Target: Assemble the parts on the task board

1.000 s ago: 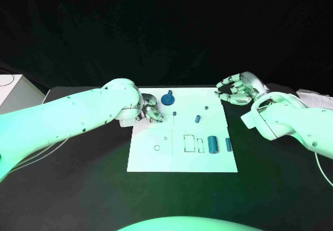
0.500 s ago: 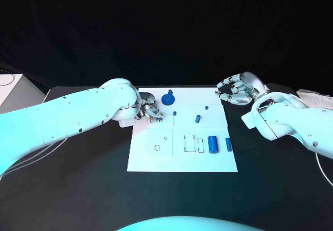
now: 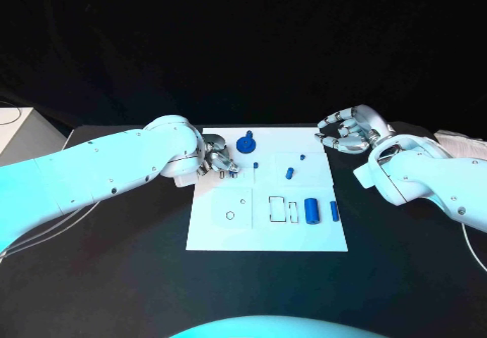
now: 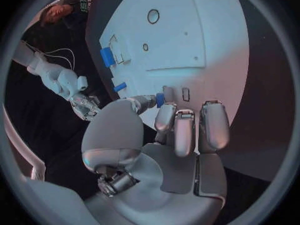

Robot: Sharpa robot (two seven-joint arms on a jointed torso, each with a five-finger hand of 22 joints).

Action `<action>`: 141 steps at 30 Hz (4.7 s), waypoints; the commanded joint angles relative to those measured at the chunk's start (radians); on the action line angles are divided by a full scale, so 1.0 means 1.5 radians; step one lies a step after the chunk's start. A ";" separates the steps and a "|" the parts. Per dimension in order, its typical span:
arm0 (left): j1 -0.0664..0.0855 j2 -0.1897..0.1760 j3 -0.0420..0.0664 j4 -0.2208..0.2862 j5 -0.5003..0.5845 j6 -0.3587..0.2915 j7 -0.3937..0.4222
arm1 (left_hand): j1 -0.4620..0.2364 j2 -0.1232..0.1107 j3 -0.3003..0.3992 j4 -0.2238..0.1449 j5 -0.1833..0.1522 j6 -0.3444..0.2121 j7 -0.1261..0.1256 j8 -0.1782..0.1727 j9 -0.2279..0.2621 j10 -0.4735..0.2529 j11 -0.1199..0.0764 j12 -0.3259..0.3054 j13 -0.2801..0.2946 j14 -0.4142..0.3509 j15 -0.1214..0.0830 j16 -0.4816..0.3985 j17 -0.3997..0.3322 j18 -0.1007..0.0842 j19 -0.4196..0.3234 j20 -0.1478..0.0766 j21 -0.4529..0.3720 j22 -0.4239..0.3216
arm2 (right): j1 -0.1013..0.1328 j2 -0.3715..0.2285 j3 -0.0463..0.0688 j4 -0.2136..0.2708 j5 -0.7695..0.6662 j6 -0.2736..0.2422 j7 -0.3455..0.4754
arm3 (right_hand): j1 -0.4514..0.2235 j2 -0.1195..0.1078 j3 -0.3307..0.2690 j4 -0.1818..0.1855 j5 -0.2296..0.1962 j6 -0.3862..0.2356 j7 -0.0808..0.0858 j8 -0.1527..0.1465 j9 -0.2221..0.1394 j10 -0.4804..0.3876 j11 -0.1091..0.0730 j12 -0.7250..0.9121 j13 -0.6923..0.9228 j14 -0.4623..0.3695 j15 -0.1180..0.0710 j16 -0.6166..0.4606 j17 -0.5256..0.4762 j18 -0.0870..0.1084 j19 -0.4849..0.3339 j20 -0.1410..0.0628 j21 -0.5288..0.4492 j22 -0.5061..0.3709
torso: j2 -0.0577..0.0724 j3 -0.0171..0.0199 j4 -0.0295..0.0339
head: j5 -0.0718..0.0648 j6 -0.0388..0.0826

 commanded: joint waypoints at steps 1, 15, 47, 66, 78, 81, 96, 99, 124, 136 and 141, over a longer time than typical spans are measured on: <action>-0.001 -0.001 0.000 0.003 0.019 -0.004 0.006 | 0.007 0.001 0.110 -0.112 0.000 0.002 0.005 -0.005 -0.001 -0.001 0.006 -0.002 0.000 0.058 0.005 -0.002 0.135 -0.008 0.001 0.004 -0.002 0.000 | -0.001 0.001 0.000 0.000 -0.010 0.009 0.003 | -0.003 -0.002 0.002 0.000 0.002 0.000 -0.002 0.003 0.001 0.014 0.000 0.003 0.125 0.065 0.000 -0.003 0.160 0.002 0.023 0.002 -0.003 0.028 | 0.000 0.0004 -0.0005 | 0.000 0.001; -0.009 -0.025 0.004 0.009 0.160 -0.046 0.046 | 0.008 0.002 0.105 -0.109 -0.003 0.006 0.006 -0.007 -0.007 -0.002 0.007 -0.004 -0.002 0.057 0.007 -0.003 0.134 -0.007 -0.002 0.006 -0.005 -0.007 | -0.006 0.004 0.000 0.035 -0.108 0.036 0.026 | 0.027 -0.006 0.023 -0.025 -0.020 0.005 -0.002 0.006 0.001 0.014 -0.001 0.003 0.125 0.065 -0.001 -0.003 0.160 0.001 0.024 0.001 -0.001 0.031 | -0.001 -0.0002 -0.0010 | -0.005 0.016; -0.071 -0.107 0.041 0.055 0.357 -0.012 0.309 | 0.049 -0.014 0.064 -0.109 -0.010 -0.001 0.010 -0.023 -0.031 -0.023 0.011 -0.029 -0.038 0.056 0.011 -0.005 0.132 -0.003 -0.015 0.009 -0.015 -0.022 | -0.024 0.090 -0.009 0.082 -0.341 0.045 -0.019 | 0.047 -0.013 0.063 -0.057 -0.087 0.033 -0.011 0.008 -0.002 0.022 -0.010 0.009 0.130 0.067 -0.010 0.001 0.168 -0.002 0.028 -0.007 0.012 0.046 | 0.000 -0.0005 -0.0004 | -0.014 0.042; -0.082 -0.113 0.045 0.066 0.352 0.057 0.360 | 0.060 -0.015 0.056 -0.110 -0.010 -0.002 0.011 -0.025 -0.035 -0.026 0.012 -0.032 -0.042 0.056 0.012 -0.004 0.133 -0.002 -0.018 0.010 -0.017 -0.025 | -0.036 0.122 -0.009 0.077 -0.288 0.029 -0.012 | 0.031 -0.016 0.063 -0.053 -0.100 0.025 -0.004 0.000 -0.007 0.018 -0.004 0.006 0.127 0.068 -0.003 0.002 0.169 -0.002 0.029 -0.003 0.010 0.045 | 0.000 -0.0002 -0.0010 | -0.016 0.041; -0.082 -0.111 0.046 0.067 0.339 0.058 0.364 | 0.062 -0.013 0.052 -0.108 -0.011 -0.002 0.012 -0.026 -0.036 -0.026 0.013 -0.032 -0.042 0.056 0.013 -0.004 0.134 -0.003 -0.018 0.010 -0.017 -0.024 | -0.039 0.121 -0.009 0.090 -0.255 0.040 0.002 | 0.024 -0.018 0.059 -0.050 -0.105 0.020 -0.003 -0.003 -0.009 0.017 -0.002 0.005 0.126 0.068 -0.002 0.002 0.170 -0.002 0.028 -0.001 0.010 0.045 | 0.000 0.0001 -0.0007 | -0.015 0.039; -0.082 -0.110 0.046 0.067 0.331 0.058 0.363 | 0.062 -0.013 0.052 -0.108 -0.011 -0.002 0.012 -0.026 -0.036 -0.026 0.013 -0.032 -0.042 0.056 0.013 -0.004 0.134 -0.003 -0.018 0.010 -0.017 -0.024 | -0.039 0.120 -0.009 0.092 -0.250 0.037 0.004 | 0.023 -0.017 0.058 -0.050 -0.105 0.020 -0.003 -0.004 -0.009 0.017 -0.002 0.005 0.126 0.068 -0.002 0.002 0.170 -0.002 0.028 -0.001 0.010 0.045 | 0.000 0.0001 -0.0012 | -0.014 0.038; -0.082 -0.110 0.046 0.068 0.316 0.059 0.363 | 0.063 -0.013 0.051 -0.108 -0.012 -0.002 0.012 -0.026 -0.037 -0.026 0.013 -0.032 -0.042 0.056 0.013 -0.003 0.134 -0.002 -0.019 0.010 -0.017 -0.025 | -0.041 0.116 -0.009 0.095 -0.241 0.038 0.011 | 0.024 0.002 0.069 -0.048 -0.095 0.035 -0.006 0.003 -0.007 0.025 -0.004 0.013 0.134 0.068 -0.003 0.003 0.172 -0.002 0.030 -0.001 0.013 0.049 | 0.000 0.0000 -0.0013 | -0.015 0.037; -0.082 -0.109 0.046 0.069 0.315 0.059 0.364 | 0.065 -0.013 0.049 -0.108 -0.012 -0.001 0.012 -0.026 -0.038 -0.026 0.013 -0.031 -0.042 0.056 0.013 -0.003 0.134 -0.002 -0.019 0.010 -0.017 -0.025 | -0.041 0.117 -0.008 0.092 -0.240 0.045 0.011 | 0.025 0.004 0.071 -0.049 -0.096 0.037 -0.006 0.003 -0.007 0.026 -0.004 0.014 0.134 0.069 -0.004 0.003 0.172 -0.002 0.030 -0.001 0.014 0.050 | 0.000 -0.0002 -0.0012 | -0.015 0.039; -0.082 -0.107 0.047 0.063 0.312 0.050 0.361 | 0.067 -0.012 0.046 -0.107 -0.012 -0.001 0.013 -0.026 -0.039 -0.026 0.013 -0.031 -0.041 0.056 0.013 -0.003 0.135 -0.002 -0.019 0.010 -0.017 -0.025 | -0.042 0.117 -0.009 0.090 -0.231 0.030 0.033 | 0.022 0.020 0.087 -0.057 -0.103 0.070 -0.023 0.027 0.002 0.038 -0.018 0.025 0.145 0.069 -0.018 0.005 0.176 -0.004 0.033 -0.012 0.022 0.058 | 0.000 0.0003 -0.0014 | -0.015 0.034; -0.082 -0.105 0.047 0.060 0.309 0.046 0.359 | 0.068 -0.012 0.045 -0.106 -0.012 -0.001 0.013 -0.026 -0.039 -0.026 0.014 -0.032 -0.042 0.056 0.013 -0.003 0.135 -0.002 -0.019 0.010 -0.017 -0.025 | -0.043 0.116 -0.009 0.090 -0.228 0.023 0.036 | 0.021 0.028 0.093 -0.064 -0.104 0.080 -0.029 0.038 0.008 0.043 -0.023 0.030 0.149 0.069 -0.025 0.005 0.176 -0.005 0.034 -0.018 0.025 0.062 | 0.000 0.0001 -0.0014 | -0.015 0.033; -0.082 -0.104 0.047 0.060 0.309 0.045 0.361 | 0.068 -0.011 0.044 -0.106 -0.012 -0.001 0.013 -0.027 -0.040 -0.027 0.014 -0.032 -0.043 0.056 0.013 -0.003 0.135 -0.002 -0.020 0.010 -0.017 -0.025 | -0.043 0.120 -0.009 0.086 -0.234 0.040 0.025 | 0.021 0.029 0.094 -0.065 -0.104 0.081 -0.031 0.041 0.009 0.043 -0.025 0.030 0.149 0.069 -0.026 0.005 0.176 -0.005 0.034 -0.020 0.025 0.062 | 0.000 -0.0001 -0.0009 | -0.016 0.033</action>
